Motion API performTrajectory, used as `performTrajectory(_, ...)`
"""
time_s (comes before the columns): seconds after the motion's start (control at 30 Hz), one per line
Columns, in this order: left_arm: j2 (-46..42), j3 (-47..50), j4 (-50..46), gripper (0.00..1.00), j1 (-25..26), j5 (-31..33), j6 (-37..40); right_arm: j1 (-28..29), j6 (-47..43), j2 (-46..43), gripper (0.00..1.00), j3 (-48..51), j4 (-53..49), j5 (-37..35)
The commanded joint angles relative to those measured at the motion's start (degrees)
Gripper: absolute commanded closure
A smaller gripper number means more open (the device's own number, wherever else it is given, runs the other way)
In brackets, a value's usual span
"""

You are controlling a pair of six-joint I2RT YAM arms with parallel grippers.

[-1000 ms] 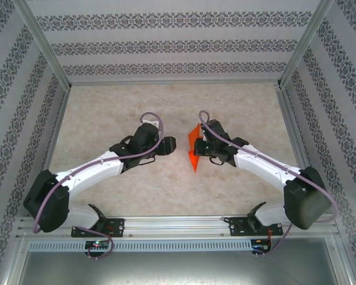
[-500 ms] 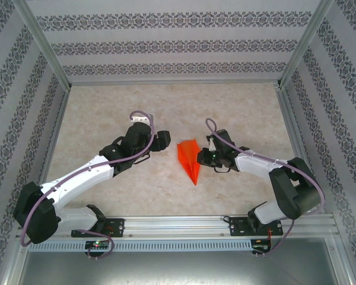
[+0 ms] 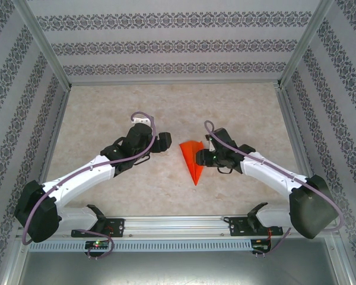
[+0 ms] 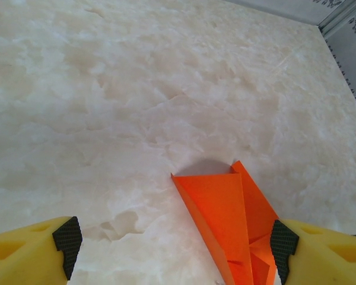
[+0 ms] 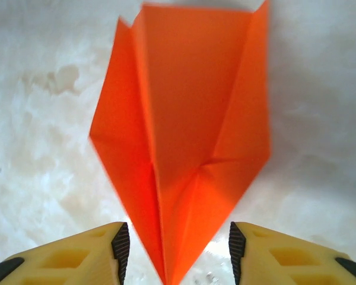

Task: Fold a paper plane with a square sheet of paper (fold left side to right side)
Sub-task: Move the paper plane to the top-center of the table.

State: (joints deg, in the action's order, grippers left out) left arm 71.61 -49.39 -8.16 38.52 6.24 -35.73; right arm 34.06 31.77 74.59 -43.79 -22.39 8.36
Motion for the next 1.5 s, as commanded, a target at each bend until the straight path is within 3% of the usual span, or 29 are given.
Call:
performTrajectory(0.0,-0.6,0.96,1.14,0.14,-0.55,-0.16,0.9,3.14,0.8,3.8,0.48,-1.72,-4.38,-1.68)
performTrajectory(0.23,-0.96,0.93,0.34,0.14,-0.55,-0.22,1.1,6.38,1.9,11.05,0.49,-4.48,-2.23,-2.78)
performTrajectory(0.73,-1.48,1.31,-0.58,0.14,-0.55,0.02,0.92,7.29,3.01,22.21,0.61,-7.97,-0.02,-4.67)
performTrajectory(0.83,-1.97,1.27,-1.01,0.13,-0.55,0.26,1.05,7.16,2.66,23.4,0.74,-9.15,-0.66,-5.5)
performTrajectory(1.0,-3.6,1.49,-1.9,0.1,-0.55,0.6,1.98,3.68,0.9,22.75,0.91,-12.07,-2.9,-6.02)
performTrajectory(1.17,-6.75,3.89,2.4,0.0,-0.55,-1.97,5.76,-1.98,-3.69,24.56,0.92,-20.0,-6.94,-6.29)
performTrajectory(1.3,-11.92,9.28,10.97,0.0,-0.53,-3.42,10.35,-6.41,-7.31,29.36,0.92,-28.6,-10.21,-6.36)
performTrajectory(1.47,-14.59,10.13,13.29,0.0,-0.55,-5.43,19.09,-9.46,-9.61,36.6,0.92,-38.47,-12.62,-7.29)
